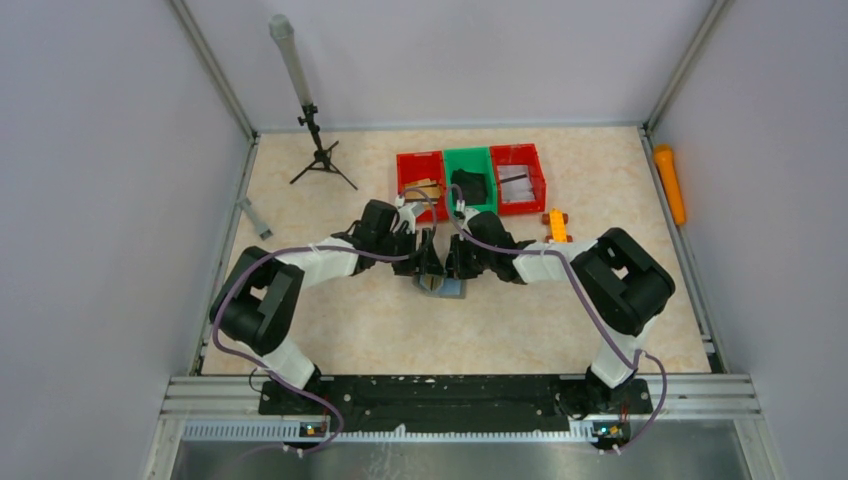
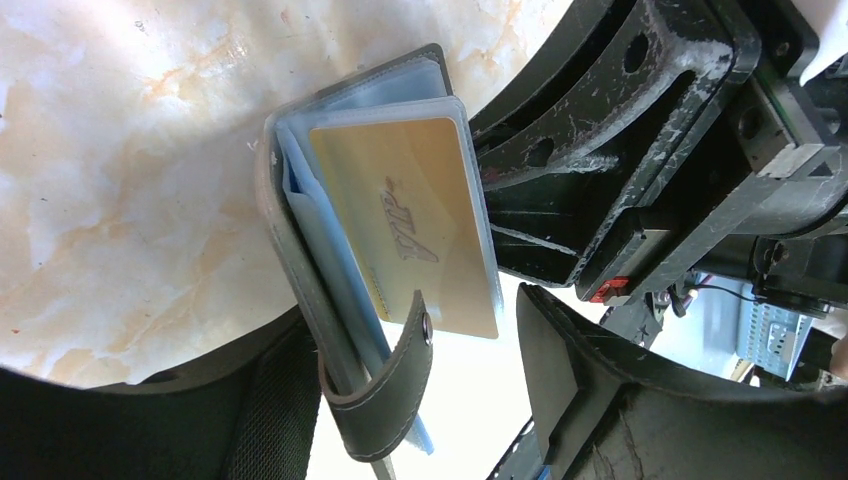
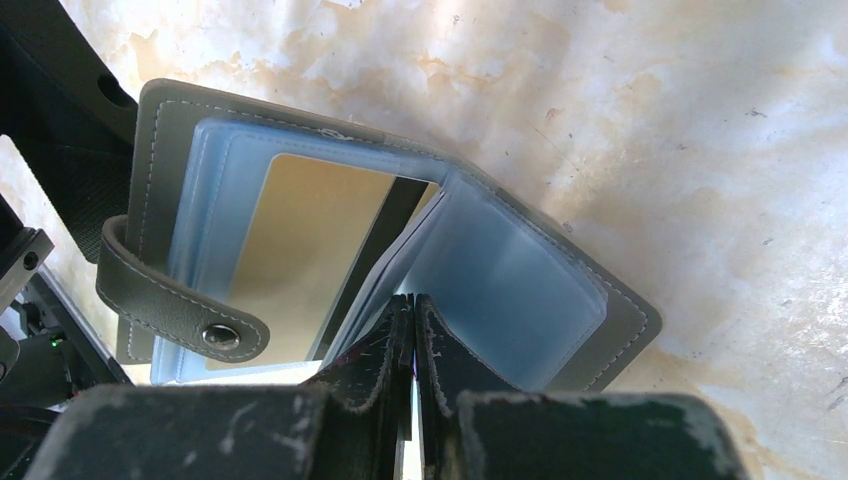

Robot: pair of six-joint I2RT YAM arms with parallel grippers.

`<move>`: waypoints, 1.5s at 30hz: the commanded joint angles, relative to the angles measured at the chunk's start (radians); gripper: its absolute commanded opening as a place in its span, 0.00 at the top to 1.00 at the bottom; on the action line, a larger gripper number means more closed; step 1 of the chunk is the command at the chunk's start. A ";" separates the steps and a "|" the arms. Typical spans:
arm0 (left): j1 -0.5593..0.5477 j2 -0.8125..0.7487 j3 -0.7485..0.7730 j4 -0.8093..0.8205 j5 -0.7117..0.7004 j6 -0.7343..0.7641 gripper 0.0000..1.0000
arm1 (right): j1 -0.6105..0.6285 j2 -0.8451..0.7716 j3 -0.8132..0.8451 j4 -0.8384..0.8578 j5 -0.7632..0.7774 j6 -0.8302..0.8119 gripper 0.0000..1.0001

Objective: Take the credit cards out of the card holder
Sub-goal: Remove the credit card from the card holder.

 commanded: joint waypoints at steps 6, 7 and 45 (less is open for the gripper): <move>-0.005 0.008 0.037 0.008 -0.008 0.021 0.38 | 0.014 0.010 0.026 0.022 -0.010 -0.006 0.97; -0.005 0.009 0.038 0.009 -0.010 0.021 0.40 | 0.014 0.011 0.026 0.022 -0.010 -0.005 0.97; -0.005 0.003 0.048 -0.040 -0.041 0.035 0.42 | -0.035 -0.143 -0.078 0.038 0.144 0.022 0.89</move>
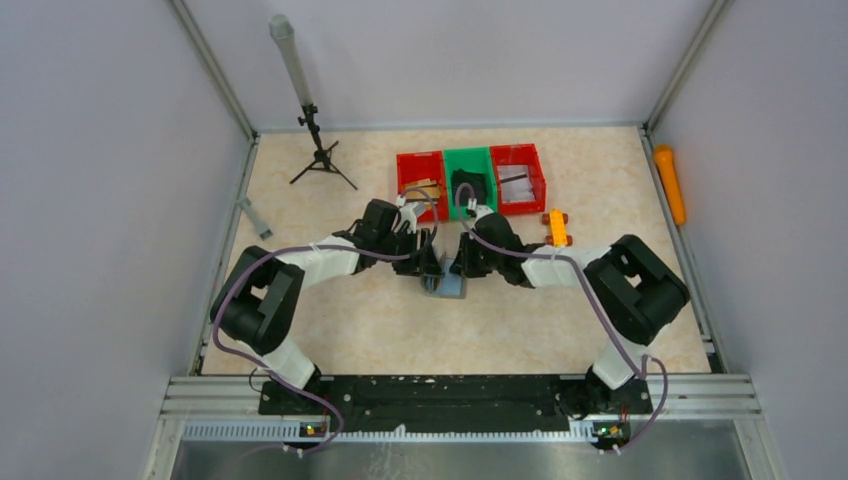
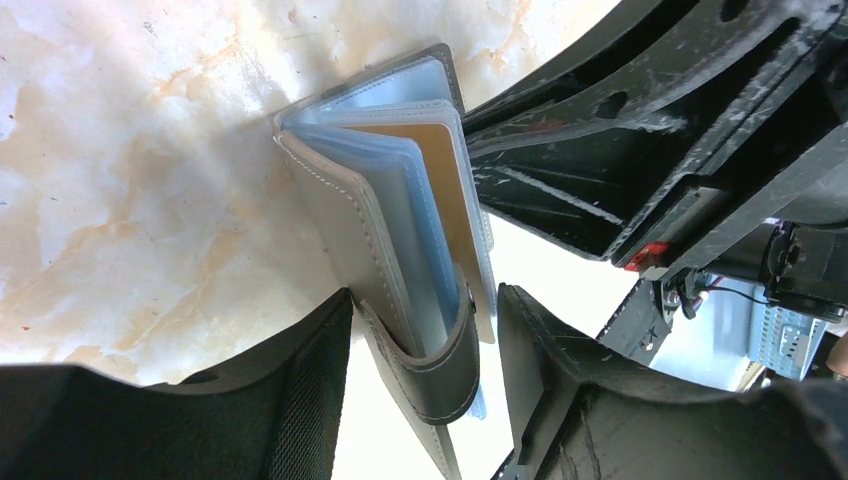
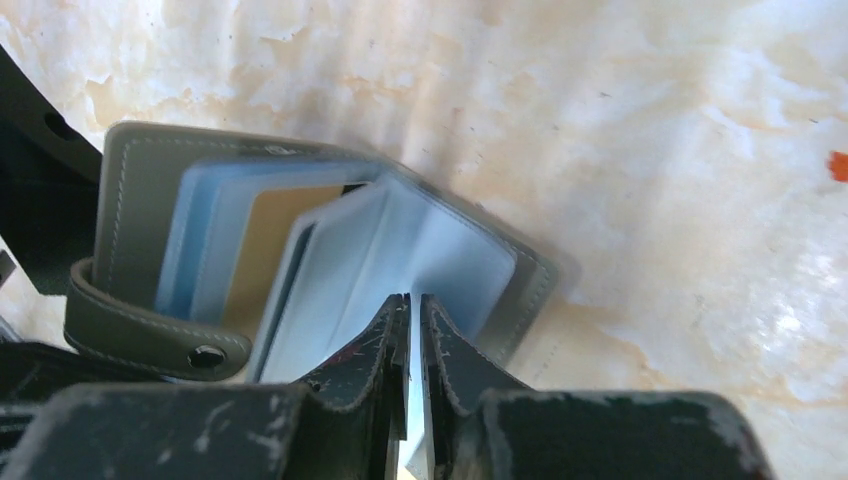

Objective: Take the credit cards out of the card holder
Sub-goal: Remove the credit card from the card holder.

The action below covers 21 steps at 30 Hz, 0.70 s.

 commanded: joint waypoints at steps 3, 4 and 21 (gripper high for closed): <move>-0.002 0.001 0.031 -0.012 -0.021 0.020 0.42 | -0.035 -0.131 -0.092 0.129 0.015 0.034 0.73; -0.002 0.001 0.031 -0.012 -0.020 0.020 0.42 | -0.038 -0.147 -0.111 0.150 0.011 0.038 0.68; -0.001 0.007 0.032 -0.006 -0.006 0.017 0.43 | -0.058 -0.232 -0.206 0.332 -0.082 0.077 0.39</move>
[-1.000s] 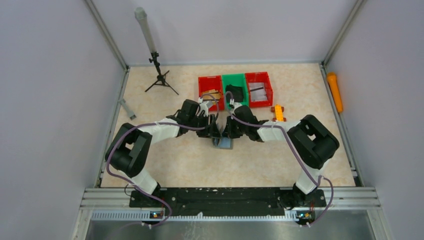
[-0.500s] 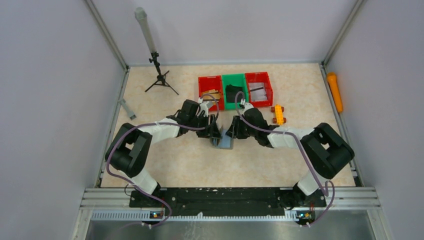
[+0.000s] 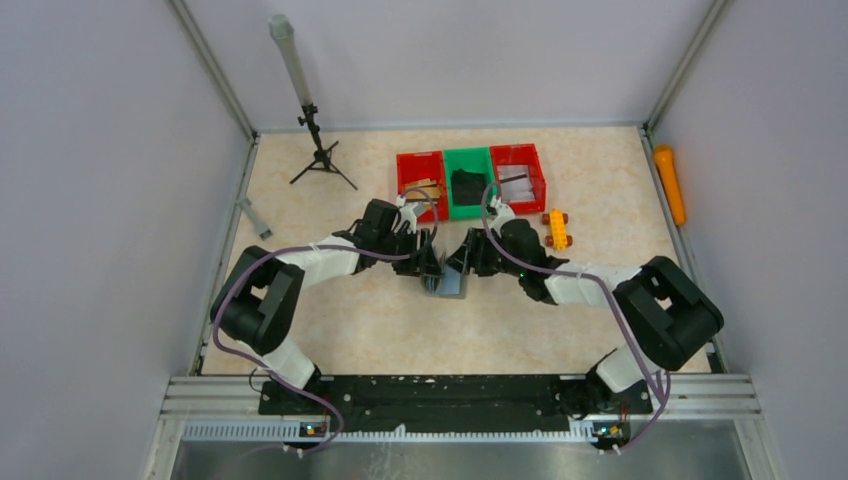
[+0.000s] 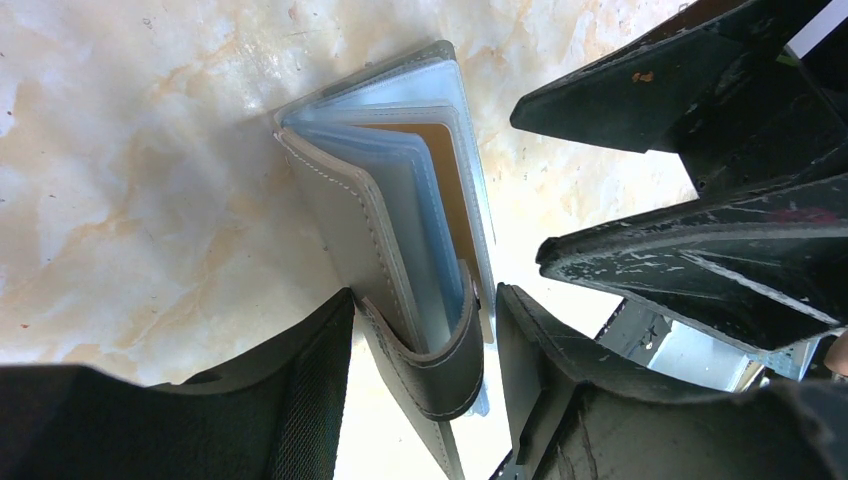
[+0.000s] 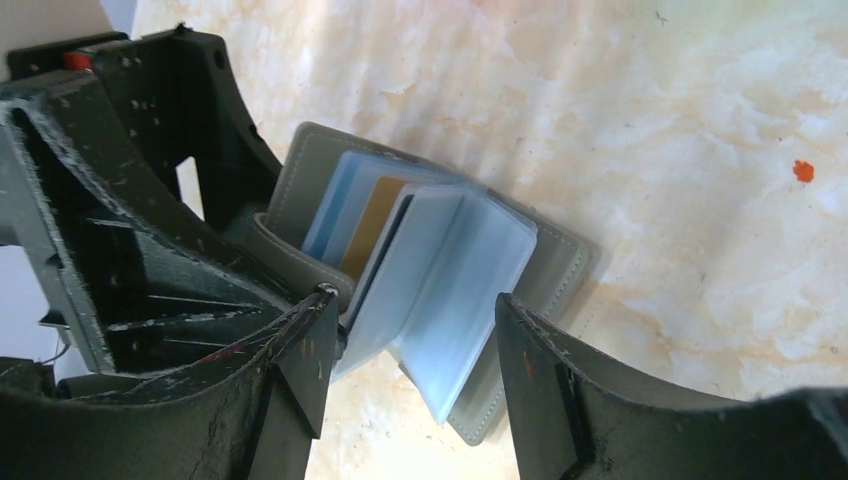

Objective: Take the credit cards out of the card holder
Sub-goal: Remove the credit card from the card holder.

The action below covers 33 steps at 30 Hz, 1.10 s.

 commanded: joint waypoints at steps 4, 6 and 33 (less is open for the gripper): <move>-0.002 0.007 0.033 0.000 -0.004 0.017 0.44 | -0.013 -0.003 0.023 0.073 -0.053 0.004 0.39; -0.001 0.007 0.032 0.001 -0.003 0.017 0.43 | -0.012 0.013 0.031 0.076 -0.074 0.003 0.39; -0.001 0.008 0.032 0.003 0.002 0.017 0.44 | -0.012 0.106 0.127 -0.101 -0.012 -0.023 0.50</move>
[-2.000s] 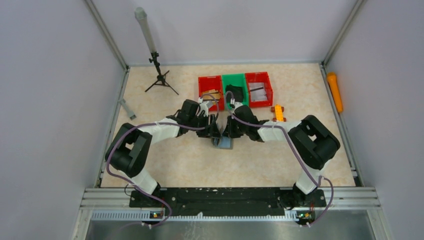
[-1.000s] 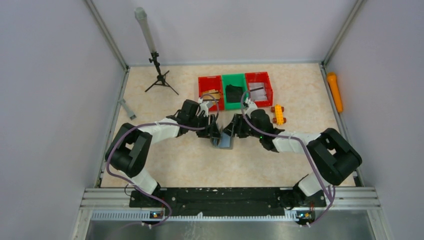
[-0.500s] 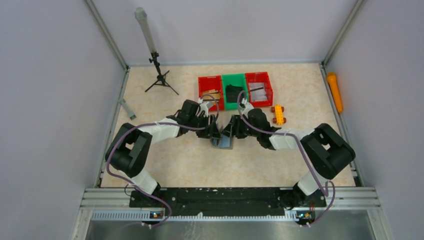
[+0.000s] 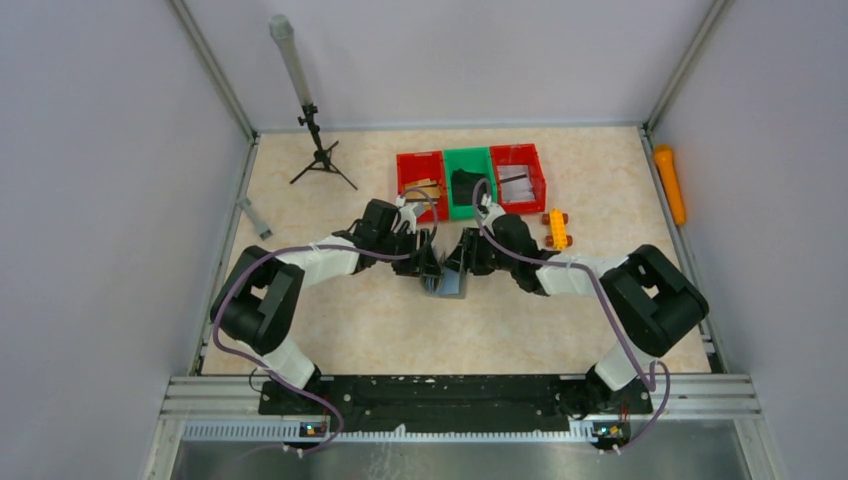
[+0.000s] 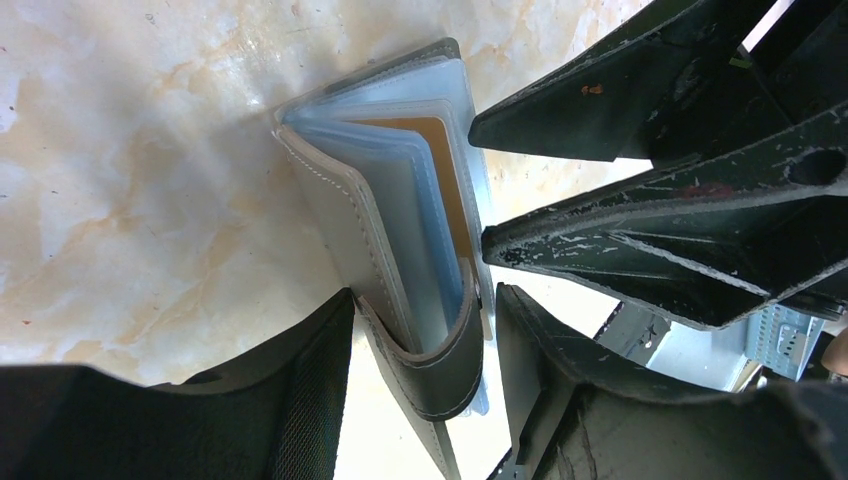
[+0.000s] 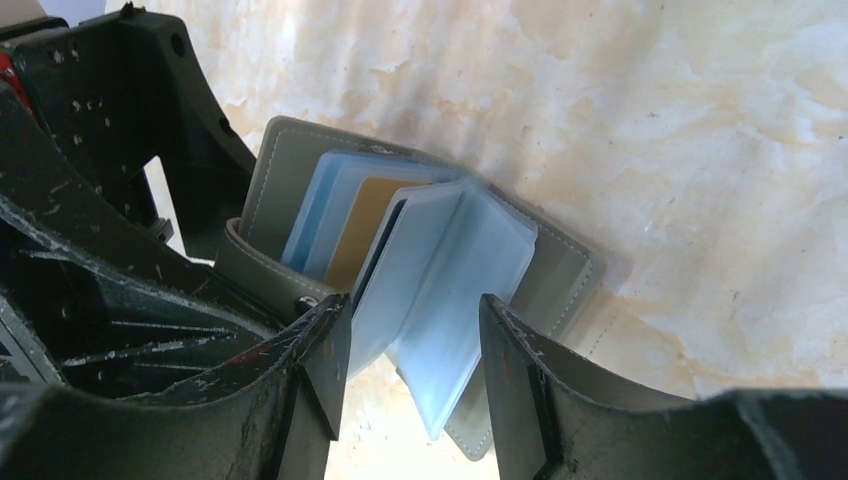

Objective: Take the credit cards out of the card holder
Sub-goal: Remove the credit card from the card holder.

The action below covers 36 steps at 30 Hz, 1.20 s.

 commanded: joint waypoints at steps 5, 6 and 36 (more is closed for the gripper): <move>-0.001 0.010 0.032 0.010 0.002 0.017 0.43 | -0.008 0.022 0.062 -0.071 0.068 -0.025 0.52; -0.001 0.009 0.032 0.008 0.000 0.017 0.44 | -0.008 0.021 0.063 -0.077 0.074 -0.025 0.53; 0.000 0.040 0.071 -0.086 -0.092 0.032 0.69 | -0.007 0.052 0.110 -0.176 0.129 -0.052 0.57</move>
